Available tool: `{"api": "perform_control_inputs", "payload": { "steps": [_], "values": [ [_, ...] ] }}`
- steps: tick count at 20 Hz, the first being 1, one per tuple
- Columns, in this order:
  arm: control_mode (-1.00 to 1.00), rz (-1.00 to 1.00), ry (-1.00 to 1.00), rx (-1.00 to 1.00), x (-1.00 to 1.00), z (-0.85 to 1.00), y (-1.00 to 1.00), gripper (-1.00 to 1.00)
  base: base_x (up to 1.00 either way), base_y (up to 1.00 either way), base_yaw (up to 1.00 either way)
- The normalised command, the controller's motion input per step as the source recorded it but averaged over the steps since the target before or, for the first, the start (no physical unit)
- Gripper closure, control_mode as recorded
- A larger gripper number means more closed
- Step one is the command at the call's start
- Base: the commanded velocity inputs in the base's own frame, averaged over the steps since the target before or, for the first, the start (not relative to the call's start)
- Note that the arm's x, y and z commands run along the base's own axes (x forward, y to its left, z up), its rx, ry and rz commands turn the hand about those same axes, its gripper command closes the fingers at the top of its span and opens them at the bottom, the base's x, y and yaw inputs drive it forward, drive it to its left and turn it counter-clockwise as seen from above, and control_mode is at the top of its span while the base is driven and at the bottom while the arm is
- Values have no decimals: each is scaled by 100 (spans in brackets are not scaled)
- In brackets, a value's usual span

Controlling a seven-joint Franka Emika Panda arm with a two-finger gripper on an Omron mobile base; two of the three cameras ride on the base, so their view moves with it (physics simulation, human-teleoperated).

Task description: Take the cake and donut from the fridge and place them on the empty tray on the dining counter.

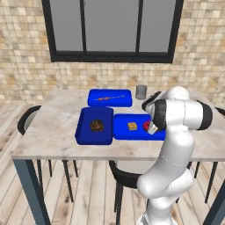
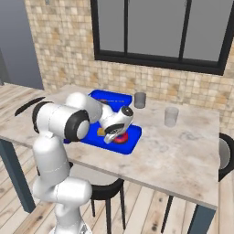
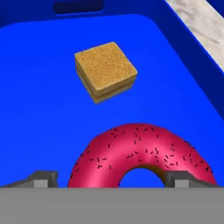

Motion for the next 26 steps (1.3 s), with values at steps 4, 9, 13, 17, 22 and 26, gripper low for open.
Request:
{"api": "perform_control_inputs", "payload": {
  "steps": [4,9,13,17,22,26],
  "values": [
    [-100,0,0,0,-35,37,-6,-100,0,0,0],
    [-100,1,-7,0,-92,56,-9,-100,0,0,0],
    [-100,3,-16,-2,-99,96,-11,-100,0,0,0],
    [-100,2,-27,-9,-99,100,-2,-100,0,0,0],
    [-100,4,-39,-13,-97,100,0,-100,0,0,0],
    [-100,2,-31,-12,-80,100,0,-100,0,0,0]
  ]
}}
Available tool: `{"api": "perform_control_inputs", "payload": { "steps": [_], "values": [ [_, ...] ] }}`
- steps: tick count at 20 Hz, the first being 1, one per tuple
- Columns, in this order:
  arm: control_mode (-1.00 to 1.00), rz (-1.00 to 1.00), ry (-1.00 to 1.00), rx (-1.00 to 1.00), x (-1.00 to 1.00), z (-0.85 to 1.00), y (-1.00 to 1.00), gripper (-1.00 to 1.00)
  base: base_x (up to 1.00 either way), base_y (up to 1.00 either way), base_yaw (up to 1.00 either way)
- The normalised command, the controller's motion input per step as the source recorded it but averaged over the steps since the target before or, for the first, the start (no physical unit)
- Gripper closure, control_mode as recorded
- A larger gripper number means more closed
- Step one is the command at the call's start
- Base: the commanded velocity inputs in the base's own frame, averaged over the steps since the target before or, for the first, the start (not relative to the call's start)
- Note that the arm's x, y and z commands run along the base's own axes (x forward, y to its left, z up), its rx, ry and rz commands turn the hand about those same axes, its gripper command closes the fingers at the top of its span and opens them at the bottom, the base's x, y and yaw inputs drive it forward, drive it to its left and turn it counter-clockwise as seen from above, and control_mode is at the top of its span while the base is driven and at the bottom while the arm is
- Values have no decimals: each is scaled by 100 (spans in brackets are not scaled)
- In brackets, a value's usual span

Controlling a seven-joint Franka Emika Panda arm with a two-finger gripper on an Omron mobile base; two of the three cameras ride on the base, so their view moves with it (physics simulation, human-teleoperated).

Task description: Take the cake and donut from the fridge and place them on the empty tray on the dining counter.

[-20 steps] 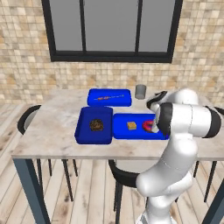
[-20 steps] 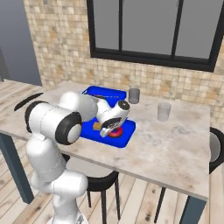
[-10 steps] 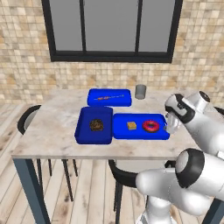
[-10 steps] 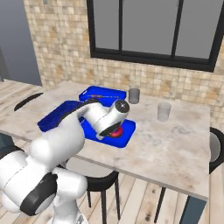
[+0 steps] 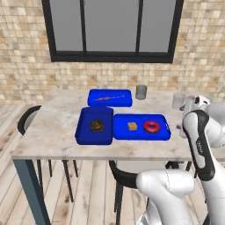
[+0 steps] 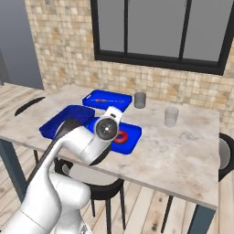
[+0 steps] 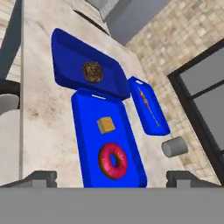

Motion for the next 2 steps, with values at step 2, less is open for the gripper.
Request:
{"api": "perform_control_inputs", "payload": {
  "steps": [2],
  "values": [
    [-100,0,-22,-9,-65,100,-1,-100,0,0,0]
  ]
}}
